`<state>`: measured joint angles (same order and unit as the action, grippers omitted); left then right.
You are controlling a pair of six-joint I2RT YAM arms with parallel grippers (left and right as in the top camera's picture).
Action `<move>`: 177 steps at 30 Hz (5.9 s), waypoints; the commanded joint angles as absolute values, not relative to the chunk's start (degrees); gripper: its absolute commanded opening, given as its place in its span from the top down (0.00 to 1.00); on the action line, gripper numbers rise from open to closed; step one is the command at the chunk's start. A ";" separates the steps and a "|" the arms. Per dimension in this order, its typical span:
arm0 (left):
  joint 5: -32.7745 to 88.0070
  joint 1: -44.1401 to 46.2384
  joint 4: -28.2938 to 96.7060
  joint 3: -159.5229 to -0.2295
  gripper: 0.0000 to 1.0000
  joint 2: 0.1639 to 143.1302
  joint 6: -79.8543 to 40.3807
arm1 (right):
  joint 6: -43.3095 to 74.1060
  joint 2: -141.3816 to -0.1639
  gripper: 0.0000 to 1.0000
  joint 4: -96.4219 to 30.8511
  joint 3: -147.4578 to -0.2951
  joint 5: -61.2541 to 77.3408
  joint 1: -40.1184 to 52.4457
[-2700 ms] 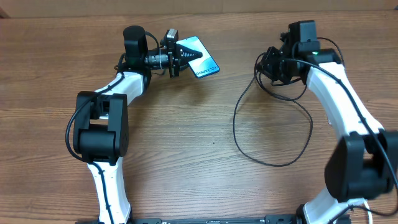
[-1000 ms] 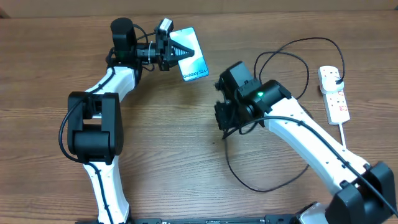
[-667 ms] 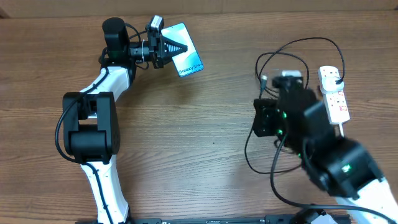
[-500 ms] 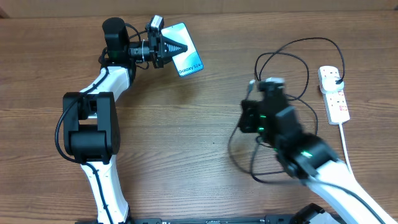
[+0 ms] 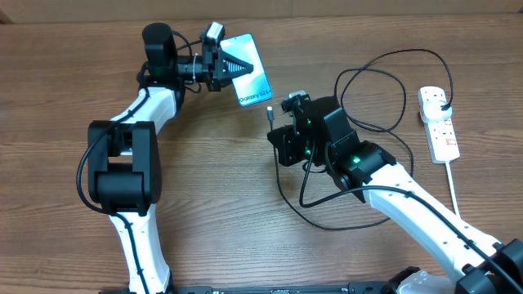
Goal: Plug charger to phone and switch on socket
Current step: 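Align the plug with the phone's port using the right gripper, then push the plug up into the phone port with the right gripper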
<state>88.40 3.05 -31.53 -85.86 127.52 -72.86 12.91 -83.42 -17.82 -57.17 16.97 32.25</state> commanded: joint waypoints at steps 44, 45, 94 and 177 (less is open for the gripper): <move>90.56 8.08 -31.51 -87.50 0.96 127.09 -66.11 | 2.90 -83.07 0.96 -22.41 -59.55 12.01 32.77; 90.56 8.08 -31.53 -87.50 0.96 127.09 -66.26 | 2.90 -83.07 0.96 -22.41 -59.55 12.01 32.77; 90.56 6.90 -31.59 -87.50 0.96 127.09 -69.82 | 6.00 -83.07 0.96 -22.20 -59.57 12.03 32.77; 90.52 8.34 -33.85 -87.50 0.96 127.09 -67.26 | 7.66 -86.00 0.76 -16.49 -59.55 7.55 32.56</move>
<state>89.01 7.90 -32.71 -86.35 127.52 -67.53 7.51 -83.77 -17.39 -57.43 8.08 32.38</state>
